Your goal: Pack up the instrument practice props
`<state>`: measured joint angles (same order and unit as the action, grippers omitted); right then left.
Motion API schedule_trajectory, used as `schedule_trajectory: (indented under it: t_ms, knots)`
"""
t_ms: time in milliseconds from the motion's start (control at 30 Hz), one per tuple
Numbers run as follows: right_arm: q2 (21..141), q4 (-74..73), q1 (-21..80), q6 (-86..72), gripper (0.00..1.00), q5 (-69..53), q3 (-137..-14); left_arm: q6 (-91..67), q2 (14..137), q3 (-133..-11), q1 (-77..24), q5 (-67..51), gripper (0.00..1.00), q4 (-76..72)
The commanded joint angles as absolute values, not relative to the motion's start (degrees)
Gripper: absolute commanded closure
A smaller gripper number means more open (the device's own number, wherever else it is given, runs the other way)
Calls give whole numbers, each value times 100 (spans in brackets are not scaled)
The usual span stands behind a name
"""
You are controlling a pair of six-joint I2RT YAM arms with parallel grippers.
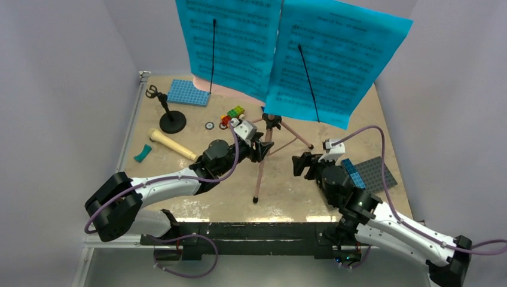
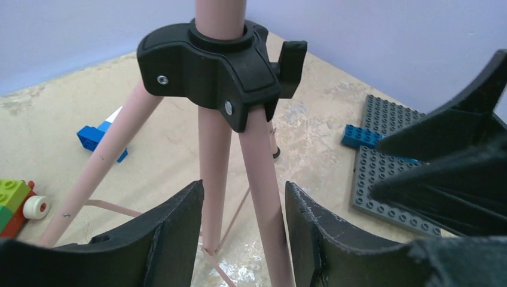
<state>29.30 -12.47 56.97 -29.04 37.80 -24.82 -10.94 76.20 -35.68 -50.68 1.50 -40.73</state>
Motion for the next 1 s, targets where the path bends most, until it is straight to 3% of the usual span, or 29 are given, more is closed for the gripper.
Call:
schedule_trajectory:
  t_ms: [0,167,533,633,767,967]
  knots:
    - [4037,436,4610,-2524,21,3502,-2839,-949,7586,-3515,-5105,467,45,-4609]
    - [5074,1381,4190,-2066,26,3146,-3131,-914,7583,-3450,-5137,402,51,-4663]
    - [6473,1908,3777,-1226,33,2356,-3867,-974,7709,-3494,-5142,103,70,-4692]
    - [6723,2015,3702,-1082,46,2147,-3976,-1008,7743,-3473,-5150,95,75,-4724]
    - [7034,2270,3646,-906,70,1869,-4054,-1005,7714,-3425,-5191,313,80,-4730]
    - [7449,2647,3643,-678,89,1459,-4283,-887,7632,-3358,-5221,768,96,-4704]
